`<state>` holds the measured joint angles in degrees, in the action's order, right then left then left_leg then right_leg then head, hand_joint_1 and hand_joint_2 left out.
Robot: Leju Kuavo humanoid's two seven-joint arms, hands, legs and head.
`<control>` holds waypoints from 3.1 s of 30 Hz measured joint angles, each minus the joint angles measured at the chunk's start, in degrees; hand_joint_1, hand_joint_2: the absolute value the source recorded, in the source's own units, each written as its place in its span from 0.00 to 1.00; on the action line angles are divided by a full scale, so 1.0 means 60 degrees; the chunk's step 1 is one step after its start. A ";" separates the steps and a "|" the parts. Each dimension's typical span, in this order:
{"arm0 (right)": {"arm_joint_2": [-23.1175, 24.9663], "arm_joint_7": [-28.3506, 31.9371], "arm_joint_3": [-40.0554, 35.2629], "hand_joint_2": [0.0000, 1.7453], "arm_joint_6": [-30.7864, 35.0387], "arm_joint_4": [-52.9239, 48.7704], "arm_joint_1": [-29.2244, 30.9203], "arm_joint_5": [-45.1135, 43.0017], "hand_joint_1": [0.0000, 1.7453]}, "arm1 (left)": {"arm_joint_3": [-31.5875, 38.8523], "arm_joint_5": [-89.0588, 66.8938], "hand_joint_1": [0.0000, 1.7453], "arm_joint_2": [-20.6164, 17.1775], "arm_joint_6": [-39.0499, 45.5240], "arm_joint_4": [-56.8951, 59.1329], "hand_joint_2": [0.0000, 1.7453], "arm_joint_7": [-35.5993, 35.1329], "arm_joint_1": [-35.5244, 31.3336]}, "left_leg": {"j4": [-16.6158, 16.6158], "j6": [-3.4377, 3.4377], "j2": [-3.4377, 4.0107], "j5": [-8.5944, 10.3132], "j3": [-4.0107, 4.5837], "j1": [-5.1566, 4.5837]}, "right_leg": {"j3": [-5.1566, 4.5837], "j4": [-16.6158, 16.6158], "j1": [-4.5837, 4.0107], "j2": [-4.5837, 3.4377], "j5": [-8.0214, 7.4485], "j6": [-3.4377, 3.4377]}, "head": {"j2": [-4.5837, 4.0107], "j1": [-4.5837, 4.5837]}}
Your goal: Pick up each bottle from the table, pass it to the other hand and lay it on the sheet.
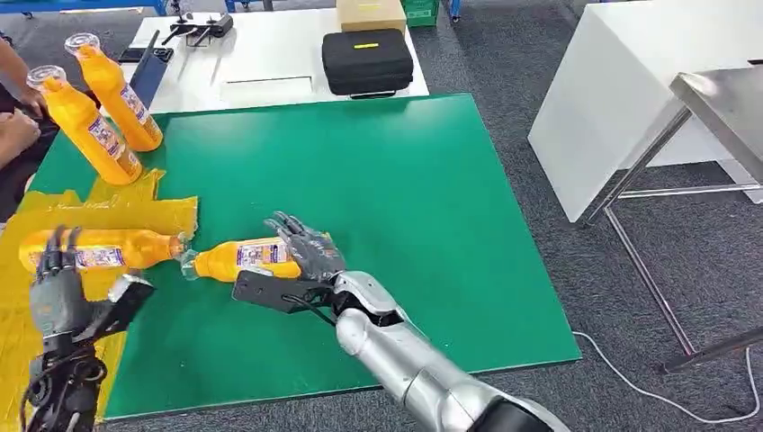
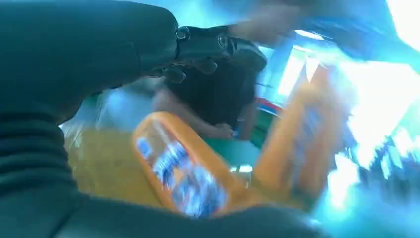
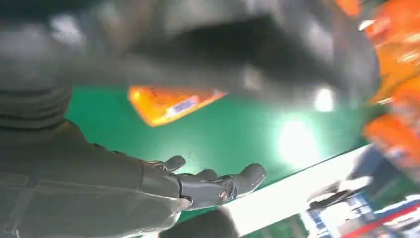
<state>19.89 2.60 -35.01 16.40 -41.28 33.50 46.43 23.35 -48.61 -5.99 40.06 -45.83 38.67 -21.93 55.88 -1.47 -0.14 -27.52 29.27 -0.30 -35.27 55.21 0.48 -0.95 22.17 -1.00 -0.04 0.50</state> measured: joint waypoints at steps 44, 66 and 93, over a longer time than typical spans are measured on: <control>0.0004 -0.3333 -0.2237 1.00 -0.0766 0.3959 0.1857 0.0229 1.00 | -0.4598 0.6003 0.00 0.1657 -0.2448 -0.5894 0.00 0.0254 0.1380 | 0.0003 -0.0002 -0.0021 0.0002 -0.0011 -0.0008 | 0.0020 -0.0005 0.0016 0.0021 0.0000 0.0000 | 0.0000 0.0004; -0.0015 -0.3809 -0.2667 1.00 -0.3327 0.3740 0.1817 0.1602 0.00 | -0.4142 0.5274 0.00 0.2346 -0.2473 -0.6284 0.00 -0.0387 0.1181 | -0.0001 -0.0002 -0.0003 0.0000 -0.0071 -0.0006 | 0.0078 -0.0008 0.0019 0.0003 -0.0001 0.0001 | 0.0000 0.0011; -0.3007 -0.0278 0.0049 1.00 -0.8662 -0.6195 0.0499 -0.3404 0.00 | -0.3793 0.6647 0.00 0.1323 -0.1953 -0.6761 0.00 0.0232 0.2269 | 0.0003 -0.0003 -0.0021 0.0002 -0.0007 -0.0020 | 0.0026 -0.0004 0.0029 0.0012 -0.0002 0.0002 | 0.0000 0.0007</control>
<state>1.85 0.93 -34.72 -35.57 -78.45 36.49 26.01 0.59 -8.73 1.95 28.35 -86.40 40.06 -8.32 55.90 -1.49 -0.26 -27.51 29.23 -0.42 -35.11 55.18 0.65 -0.88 22.15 -0.99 -0.04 0.55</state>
